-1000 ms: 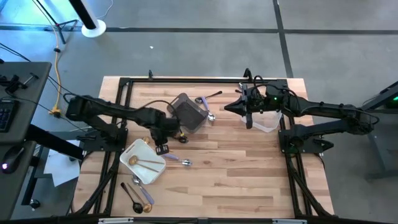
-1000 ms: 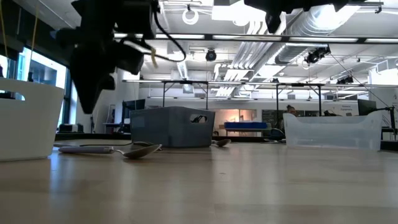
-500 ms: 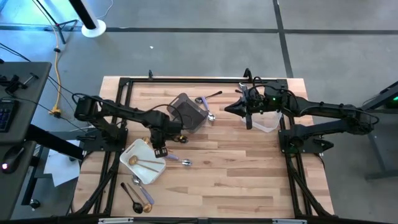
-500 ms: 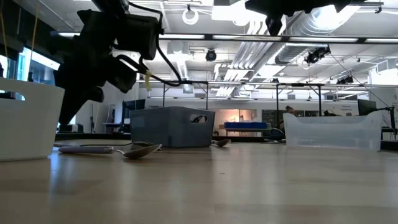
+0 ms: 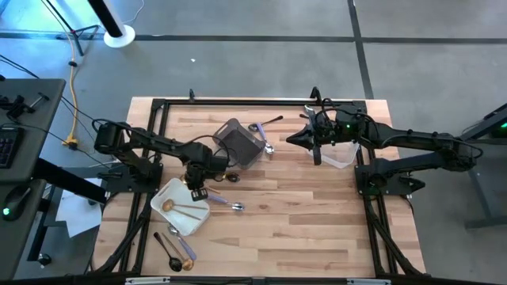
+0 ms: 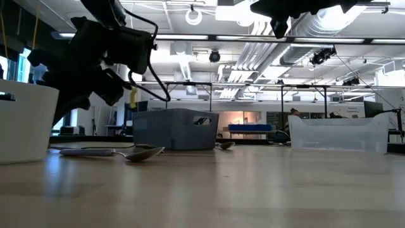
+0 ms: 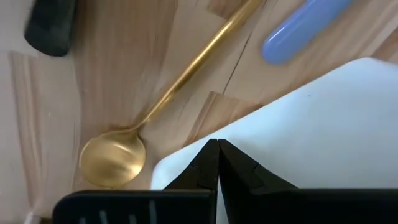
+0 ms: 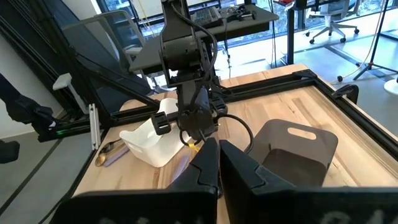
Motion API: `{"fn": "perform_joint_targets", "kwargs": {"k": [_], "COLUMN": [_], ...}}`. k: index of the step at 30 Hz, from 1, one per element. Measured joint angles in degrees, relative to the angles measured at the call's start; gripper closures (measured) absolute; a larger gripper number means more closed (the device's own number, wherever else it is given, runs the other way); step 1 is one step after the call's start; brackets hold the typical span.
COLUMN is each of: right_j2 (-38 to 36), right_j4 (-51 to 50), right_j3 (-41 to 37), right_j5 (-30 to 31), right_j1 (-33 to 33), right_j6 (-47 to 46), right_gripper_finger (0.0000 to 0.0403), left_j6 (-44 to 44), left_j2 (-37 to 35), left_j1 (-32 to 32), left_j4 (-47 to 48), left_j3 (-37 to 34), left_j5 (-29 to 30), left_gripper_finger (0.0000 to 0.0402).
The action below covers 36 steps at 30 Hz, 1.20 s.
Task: Sort silverware by color (type)
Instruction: Put the top gold spoon into the white bin
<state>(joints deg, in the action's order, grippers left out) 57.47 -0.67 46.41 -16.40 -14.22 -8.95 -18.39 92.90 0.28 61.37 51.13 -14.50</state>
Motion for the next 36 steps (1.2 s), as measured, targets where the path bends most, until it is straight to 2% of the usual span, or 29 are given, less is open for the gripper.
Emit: {"fn": "perform_joint_targets", "kwargs": {"k": [5,12,18,25,30,36], "right_j2": [0.0,0.0,0.0,0.0,0.0,-0.01], "right_j4": [0.0,0.0,0.0,-0.04,-0.44,-0.44], "right_j3": [0.0,0.0,0.0,0.0,0.0,0.0], "right_j5": [0.02,0.02,0.02,0.02,0.02,0.02], "right_j1": [0.0,0.0,0.0,0.0,0.0,0.0], "right_j6": [0.0,0.0,0.0,-0.04,-0.07,-0.13], "right_gripper_finger": [0.0402,0.0402,0.0402,0.0402,0.0402,0.0402], "left_j6": [0.35,5.26,9.34,11.04,13.99,18.34], "left_j2": [-0.02,-0.02,-0.02,-0.02,-0.02,-0.02], "left_j1": [0.01,0.01,0.01,0.77,0.06,-1.6], "left_j4": [0.12,-1.47,-1.9,-9.85,-10.62,-11.7], "left_j3": [-0.66,-0.61,-0.64,-3.01,-3.19,-3.19], "left_j5": [-0.07,0.05,3.02,3.27,9.6,12.37], "left_gripper_finger": [0.0401,0.0401,0.0401,0.0401,0.0401,0.0401]}}
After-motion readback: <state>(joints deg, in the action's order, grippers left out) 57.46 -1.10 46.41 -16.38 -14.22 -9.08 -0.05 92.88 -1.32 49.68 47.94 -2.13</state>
